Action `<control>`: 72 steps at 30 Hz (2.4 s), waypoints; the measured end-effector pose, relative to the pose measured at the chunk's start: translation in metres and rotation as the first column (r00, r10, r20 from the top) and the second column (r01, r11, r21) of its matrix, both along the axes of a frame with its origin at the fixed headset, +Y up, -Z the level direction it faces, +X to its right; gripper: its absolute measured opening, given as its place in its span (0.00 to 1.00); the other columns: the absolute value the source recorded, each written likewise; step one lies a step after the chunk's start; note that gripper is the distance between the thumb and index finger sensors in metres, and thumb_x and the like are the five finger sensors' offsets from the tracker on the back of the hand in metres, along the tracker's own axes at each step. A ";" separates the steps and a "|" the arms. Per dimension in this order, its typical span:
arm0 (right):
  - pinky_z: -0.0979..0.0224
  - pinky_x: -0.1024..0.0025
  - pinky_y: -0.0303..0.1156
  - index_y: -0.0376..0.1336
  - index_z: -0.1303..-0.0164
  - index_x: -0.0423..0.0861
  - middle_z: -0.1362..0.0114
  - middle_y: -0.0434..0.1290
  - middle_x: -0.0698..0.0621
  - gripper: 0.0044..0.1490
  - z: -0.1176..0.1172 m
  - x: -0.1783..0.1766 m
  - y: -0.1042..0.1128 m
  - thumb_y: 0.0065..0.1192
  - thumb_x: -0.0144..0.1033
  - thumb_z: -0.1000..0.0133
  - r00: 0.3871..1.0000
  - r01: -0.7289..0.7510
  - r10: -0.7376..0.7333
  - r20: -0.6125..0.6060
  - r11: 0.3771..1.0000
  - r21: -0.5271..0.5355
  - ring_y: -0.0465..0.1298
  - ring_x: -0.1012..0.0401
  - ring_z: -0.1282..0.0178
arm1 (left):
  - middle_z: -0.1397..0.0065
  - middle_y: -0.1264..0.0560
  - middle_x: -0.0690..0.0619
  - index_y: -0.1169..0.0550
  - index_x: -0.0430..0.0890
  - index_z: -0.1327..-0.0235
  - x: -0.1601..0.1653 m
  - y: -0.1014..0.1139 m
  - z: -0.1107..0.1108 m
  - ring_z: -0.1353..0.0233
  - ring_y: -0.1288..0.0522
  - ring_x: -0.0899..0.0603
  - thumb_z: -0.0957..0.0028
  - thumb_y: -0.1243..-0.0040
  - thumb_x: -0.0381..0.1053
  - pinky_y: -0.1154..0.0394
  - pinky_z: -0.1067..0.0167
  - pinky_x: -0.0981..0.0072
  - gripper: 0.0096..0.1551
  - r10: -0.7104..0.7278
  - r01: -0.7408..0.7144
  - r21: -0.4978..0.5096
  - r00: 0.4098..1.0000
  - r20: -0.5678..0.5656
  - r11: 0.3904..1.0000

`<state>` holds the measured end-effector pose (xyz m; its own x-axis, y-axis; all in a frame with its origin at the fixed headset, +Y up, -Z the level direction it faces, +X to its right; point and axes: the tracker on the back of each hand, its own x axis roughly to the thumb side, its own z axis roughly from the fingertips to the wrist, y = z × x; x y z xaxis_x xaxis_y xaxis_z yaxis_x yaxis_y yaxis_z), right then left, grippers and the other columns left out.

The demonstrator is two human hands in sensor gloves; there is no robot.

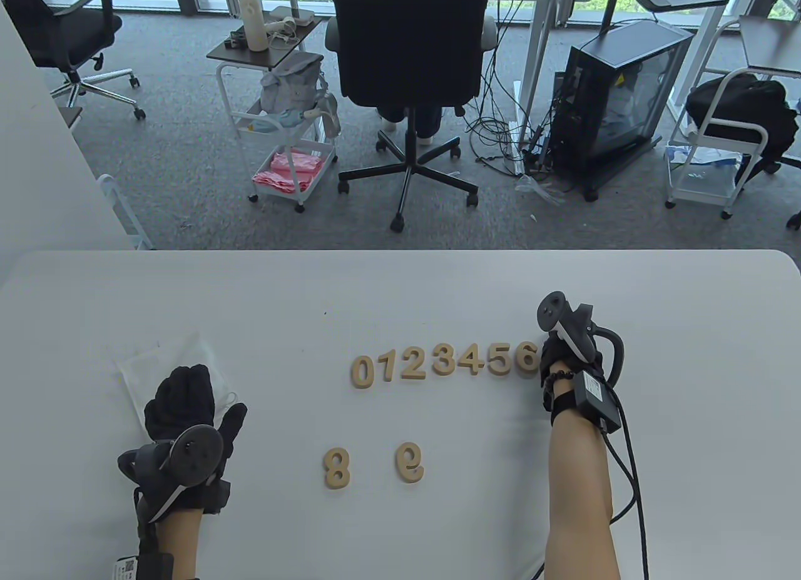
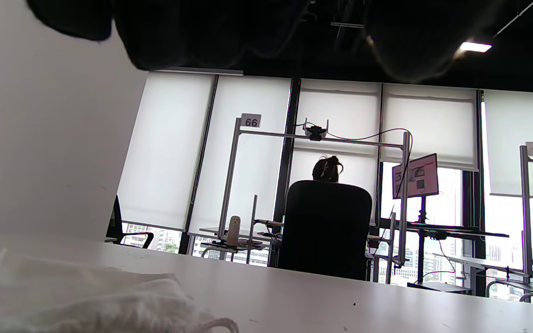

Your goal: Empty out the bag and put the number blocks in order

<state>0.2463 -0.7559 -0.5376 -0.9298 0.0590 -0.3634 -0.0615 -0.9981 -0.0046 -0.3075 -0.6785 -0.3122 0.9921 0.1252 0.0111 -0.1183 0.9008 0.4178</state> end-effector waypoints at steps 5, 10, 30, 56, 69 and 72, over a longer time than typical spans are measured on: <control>0.48 0.66 0.89 0.76 0.43 0.47 0.34 0.78 0.39 0.23 0.001 -0.002 0.001 0.70 0.30 0.49 1.000 -0.016 0.015 -0.010 1.000 -0.008 0.86 0.54 0.51 | 0.20 0.39 0.28 0.37 0.34 0.20 -0.001 0.000 0.000 0.24 0.33 0.20 0.47 0.42 0.64 0.37 0.32 0.22 0.51 0.002 -0.002 0.004 1.000 -0.002 1.000; 0.49 0.65 0.89 0.74 0.41 0.47 0.33 0.77 0.38 0.23 0.002 -0.001 0.001 0.70 0.30 0.48 1.000 0.002 -0.002 0.002 1.000 -0.008 0.86 0.54 0.51 | 0.20 0.40 0.28 0.37 0.34 0.20 -0.001 0.001 0.000 0.24 0.33 0.20 0.47 0.42 0.64 0.37 0.32 0.22 0.51 0.008 -0.008 0.004 1.000 -0.004 1.000; 0.34 0.55 0.84 0.68 0.30 0.42 0.24 0.69 0.36 0.29 0.021 0.005 0.014 0.63 0.28 0.43 0.978 0.206 -0.208 -0.018 0.976 -0.070 0.82 0.45 0.36 | 0.20 0.40 0.28 0.37 0.34 0.20 -0.001 -0.001 -0.001 0.24 0.33 0.20 0.47 0.42 0.64 0.37 0.32 0.22 0.51 0.015 -0.015 0.018 1.000 0.019 1.000; 0.26 0.39 0.71 0.58 0.21 0.41 0.19 0.59 0.32 0.40 0.074 -0.031 0.088 0.62 0.44 0.42 0.931 0.195 -0.156 -0.329 0.977 0.088 0.69 0.35 0.26 | 0.20 0.40 0.28 0.37 0.34 0.20 0.004 0.001 0.002 0.23 0.33 0.20 0.47 0.41 0.64 0.37 0.32 0.22 0.51 0.010 -0.012 0.036 0.998 0.062 0.999; 0.23 0.34 0.66 0.57 0.19 0.44 0.16 0.55 0.31 0.43 0.180 -0.180 0.106 0.64 0.47 0.43 0.643 0.186 -0.100 -0.760 0.982 0.028 0.64 0.31 0.22 | 0.20 0.40 0.28 0.37 0.34 0.20 0.015 0.001 0.002 0.23 0.33 0.20 0.47 0.41 0.64 0.37 0.32 0.22 0.51 0.004 -0.008 0.030 0.992 0.126 1.000; 0.23 0.32 0.64 0.56 0.18 0.44 0.14 0.53 0.31 0.45 0.197 -0.223 0.094 0.66 0.46 0.44 0.560 0.143 -0.120 -0.820 0.989 -0.047 0.62 0.30 0.21 | 0.20 0.40 0.28 0.37 0.34 0.20 0.017 -0.001 0.001 0.23 0.33 0.20 0.47 0.42 0.64 0.37 0.32 0.22 0.51 0.006 -0.010 0.025 0.991 0.134 1.000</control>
